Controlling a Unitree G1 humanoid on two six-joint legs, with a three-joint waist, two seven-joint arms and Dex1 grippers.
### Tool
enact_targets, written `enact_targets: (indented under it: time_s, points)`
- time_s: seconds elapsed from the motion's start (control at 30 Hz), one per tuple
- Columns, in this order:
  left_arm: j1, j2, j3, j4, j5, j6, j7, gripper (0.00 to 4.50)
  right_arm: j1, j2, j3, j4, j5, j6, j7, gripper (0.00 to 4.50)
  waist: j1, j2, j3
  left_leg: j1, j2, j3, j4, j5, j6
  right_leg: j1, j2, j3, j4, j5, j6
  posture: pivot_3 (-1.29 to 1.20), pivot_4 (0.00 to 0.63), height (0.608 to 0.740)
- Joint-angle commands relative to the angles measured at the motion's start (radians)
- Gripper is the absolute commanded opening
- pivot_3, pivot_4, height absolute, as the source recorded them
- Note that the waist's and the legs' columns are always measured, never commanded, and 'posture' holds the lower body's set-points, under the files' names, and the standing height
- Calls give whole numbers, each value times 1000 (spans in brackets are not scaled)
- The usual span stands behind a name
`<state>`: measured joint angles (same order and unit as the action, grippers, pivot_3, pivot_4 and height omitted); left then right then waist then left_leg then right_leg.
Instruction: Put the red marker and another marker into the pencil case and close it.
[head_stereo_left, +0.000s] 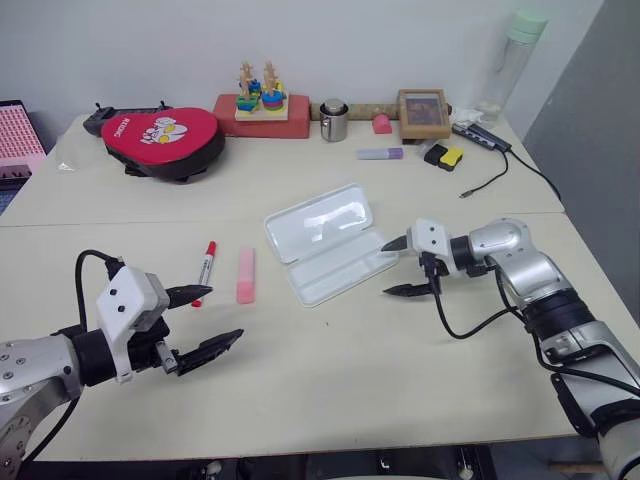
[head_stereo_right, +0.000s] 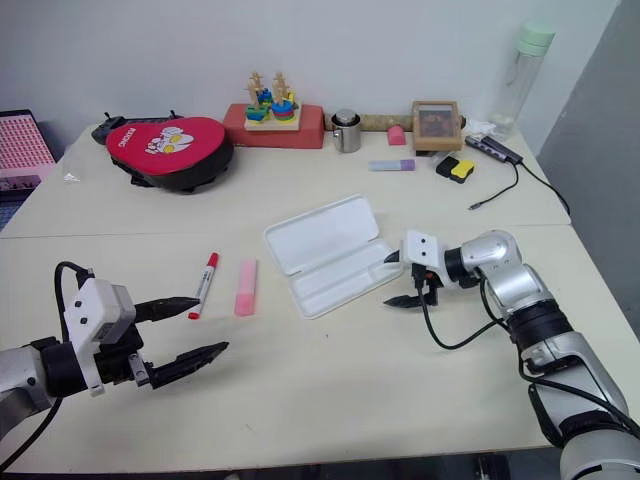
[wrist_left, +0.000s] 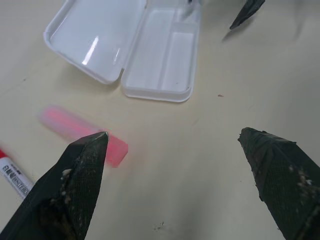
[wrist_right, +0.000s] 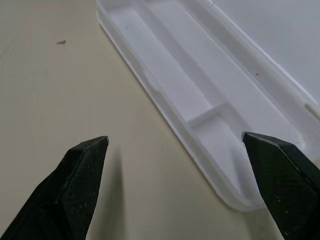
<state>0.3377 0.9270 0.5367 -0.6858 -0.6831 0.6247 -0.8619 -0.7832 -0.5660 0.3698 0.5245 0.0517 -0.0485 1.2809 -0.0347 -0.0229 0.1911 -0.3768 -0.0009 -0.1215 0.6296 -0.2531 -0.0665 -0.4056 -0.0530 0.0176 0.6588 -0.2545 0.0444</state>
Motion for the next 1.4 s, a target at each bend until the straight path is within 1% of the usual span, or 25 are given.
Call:
enact_targets:
  time_s: [0.03,0.3,0.33,0.37,0.5,0.67,0.7,0.73,0.93,1.0,1.03,1.27,1.4]
  points:
    - [7,-14,23,-69,-20,16,23,4500,-58,30,7,74,-39,-83,26,4488,0,0,0,0,0,0,0,0,0,0,0,0,0,0,0,0,150,740]
    - [17,-42,25,-101,-20,31,49,4500,-138,81,26,251,-123,-151,27,4488,-7,0,0,1,0,0,0,0,0,0,0,0,2,0,0,0,150,740]
    - [20,-44,26,-104,-20,31,51,4500,-145,79,33,260,-133,-158,37,4315,-7,0,0,1,0,0,0,0,0,0,0,0,2,0,0,0,150,740]
    - [21,-47,25,-105,-18,30,54,4500,-149,77,39,258,-140,-163,54,4315,-7,0,0,2,0,0,0,0,0,1,0,0,2,0,0,0,150,740]
    - [17,-56,19,-110,-16,26,64,4500,-158,76,48,253,-151,-158,91,3570,-7,0,0,2,0,0,0,0,0,1,0,1,2,0,0,0,150,740]
    - [3,-61,0,-112,-12,25,79,4500,-157,72,49,245,-172,-163,112,2355,-6,0,0,2,0,0,0,0,0,1,0,1,3,0,0,0,150,740]
    - [1,-62,-2,-113,-12,26,81,4500,-155,70,49,241,-174,-159,117,2196,-6,0,0,2,0,0,0,0,0,1,0,1,3,0,0,0,150,740]
    - [-2,-63,-4,-113,-11,26,82,4500,-153,69,48,234,-174,-155,121,1912,-6,0,0,2,0,0,0,0,0,1,0,1,3,0,0,0,150,740]
    - [-12,-62,-15,-104,-11,24,87,4500,-142,67,45,195,-171,-131,139,737,-6,0,0,2,0,0,0,0,0,1,0,1,3,0,0,0,150,740]
    - [-14,-62,-21,-97,-6,19,86,4500,-138,67,46,181,-170,-122,143,223,-6,0,0,2,0,0,0,0,0,1,0,1,3,0,0,0,150,740]
    - [-16,-62,-23,-95,-4,19,86,4500,-137,67,45,175,-170,-118,145,82,-6,0,0,2,0,0,0,0,0,1,0,0,3,0,0,0,150,740]
    - [-23,-68,-32,-93,1,15,93,4500,-119,53,37,115,-164,-91,164,34,-7,0,0,2,0,0,0,0,0,1,0,1,3,0,0,0,150,740]
    - [-14,-73,-34,-89,13,9,89,4500,-77,22,12,-83,-108,-2,201,34,-6,1,0,2,0,0,0,0,0,1,0,0,3,0,0,0,150,740]
